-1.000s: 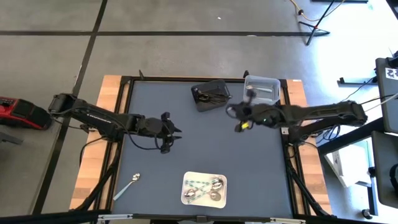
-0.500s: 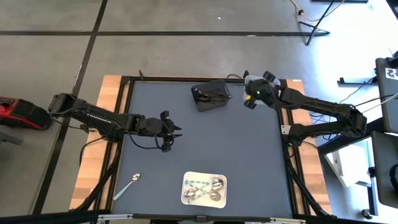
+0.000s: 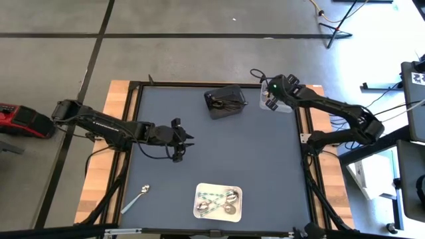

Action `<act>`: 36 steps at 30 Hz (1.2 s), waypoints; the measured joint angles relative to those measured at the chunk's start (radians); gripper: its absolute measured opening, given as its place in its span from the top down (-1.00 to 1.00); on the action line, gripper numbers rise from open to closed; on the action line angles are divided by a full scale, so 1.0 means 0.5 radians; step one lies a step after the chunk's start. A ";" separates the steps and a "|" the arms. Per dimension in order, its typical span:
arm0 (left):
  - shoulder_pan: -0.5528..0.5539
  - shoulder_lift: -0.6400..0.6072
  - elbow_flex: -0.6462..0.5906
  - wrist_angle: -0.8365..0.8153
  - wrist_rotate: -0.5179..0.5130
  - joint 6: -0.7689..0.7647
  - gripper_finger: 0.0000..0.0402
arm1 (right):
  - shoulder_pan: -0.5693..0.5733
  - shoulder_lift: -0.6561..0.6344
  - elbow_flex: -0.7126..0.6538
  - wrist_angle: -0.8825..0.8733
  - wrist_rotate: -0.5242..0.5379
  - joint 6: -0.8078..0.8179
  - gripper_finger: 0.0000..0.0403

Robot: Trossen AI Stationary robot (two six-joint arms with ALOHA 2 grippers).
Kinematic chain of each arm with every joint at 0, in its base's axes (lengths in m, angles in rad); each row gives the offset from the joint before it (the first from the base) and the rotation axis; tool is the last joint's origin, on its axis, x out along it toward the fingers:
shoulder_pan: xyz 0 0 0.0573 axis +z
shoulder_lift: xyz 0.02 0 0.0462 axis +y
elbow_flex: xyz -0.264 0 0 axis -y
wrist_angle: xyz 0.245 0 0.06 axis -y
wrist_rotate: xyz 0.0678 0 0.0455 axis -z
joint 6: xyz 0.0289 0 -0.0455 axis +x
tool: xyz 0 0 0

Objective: Sort silverware by color (type)
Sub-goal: Put the blue spoon into the transparent bin

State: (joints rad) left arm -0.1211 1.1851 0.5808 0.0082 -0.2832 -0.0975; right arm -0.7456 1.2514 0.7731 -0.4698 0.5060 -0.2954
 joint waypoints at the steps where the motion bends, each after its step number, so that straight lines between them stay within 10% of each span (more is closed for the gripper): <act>1: 0.000 0.000 0.000 0.000 0.002 -0.001 0.40 | -0.010 0.014 0.000 -0.001 -0.004 0.013 1.00; 17: -0.122 -0.052 0.001 -0.308 0.014 -0.306 0.40 | 0.158 -0.049 -0.001 -0.162 0.263 0.315 0.24; 36: -1.134 0.032 0.412 -1.437 0.172 -2.304 0.40 | 1.517 -0.529 -0.001 -0.112 0.261 0.744 0.22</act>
State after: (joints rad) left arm -0.6882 1.2008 0.7870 -0.7103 -0.1972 -1.2494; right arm 0.0128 0.9867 0.7727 -0.5257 0.6365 0.0764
